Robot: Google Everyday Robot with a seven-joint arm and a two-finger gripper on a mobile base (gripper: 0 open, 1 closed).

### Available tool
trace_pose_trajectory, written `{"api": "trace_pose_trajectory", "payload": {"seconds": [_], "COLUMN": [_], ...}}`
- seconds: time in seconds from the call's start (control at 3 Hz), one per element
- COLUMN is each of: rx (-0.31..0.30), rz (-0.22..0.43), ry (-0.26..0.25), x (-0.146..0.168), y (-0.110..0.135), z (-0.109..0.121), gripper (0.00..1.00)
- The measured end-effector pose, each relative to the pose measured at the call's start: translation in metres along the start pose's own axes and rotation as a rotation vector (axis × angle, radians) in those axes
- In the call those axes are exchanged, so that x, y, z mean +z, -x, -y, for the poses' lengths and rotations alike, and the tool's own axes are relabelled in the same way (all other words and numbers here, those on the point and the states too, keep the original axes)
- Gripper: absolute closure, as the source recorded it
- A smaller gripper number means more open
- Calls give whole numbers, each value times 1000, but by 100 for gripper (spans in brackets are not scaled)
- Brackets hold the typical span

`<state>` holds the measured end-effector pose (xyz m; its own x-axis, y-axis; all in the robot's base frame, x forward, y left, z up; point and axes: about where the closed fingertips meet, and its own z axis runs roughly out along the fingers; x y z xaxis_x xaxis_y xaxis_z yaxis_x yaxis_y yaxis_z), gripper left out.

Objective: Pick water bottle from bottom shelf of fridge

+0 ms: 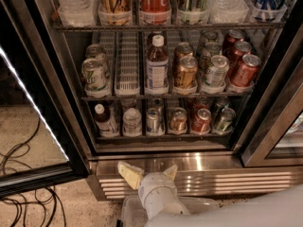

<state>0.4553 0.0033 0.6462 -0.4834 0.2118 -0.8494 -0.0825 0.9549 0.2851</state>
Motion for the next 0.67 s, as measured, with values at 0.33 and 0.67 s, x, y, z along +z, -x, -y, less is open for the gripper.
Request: {"api": "trace_pose_trajectory", "payload": {"seconds": [0.33,0.67], "rx": [-3,-11], "rz": [57,65], "ry": [-24,-18], "x": [-1,0], "y": [15,16], "z": [6,3], "gripper": [0,0]}}
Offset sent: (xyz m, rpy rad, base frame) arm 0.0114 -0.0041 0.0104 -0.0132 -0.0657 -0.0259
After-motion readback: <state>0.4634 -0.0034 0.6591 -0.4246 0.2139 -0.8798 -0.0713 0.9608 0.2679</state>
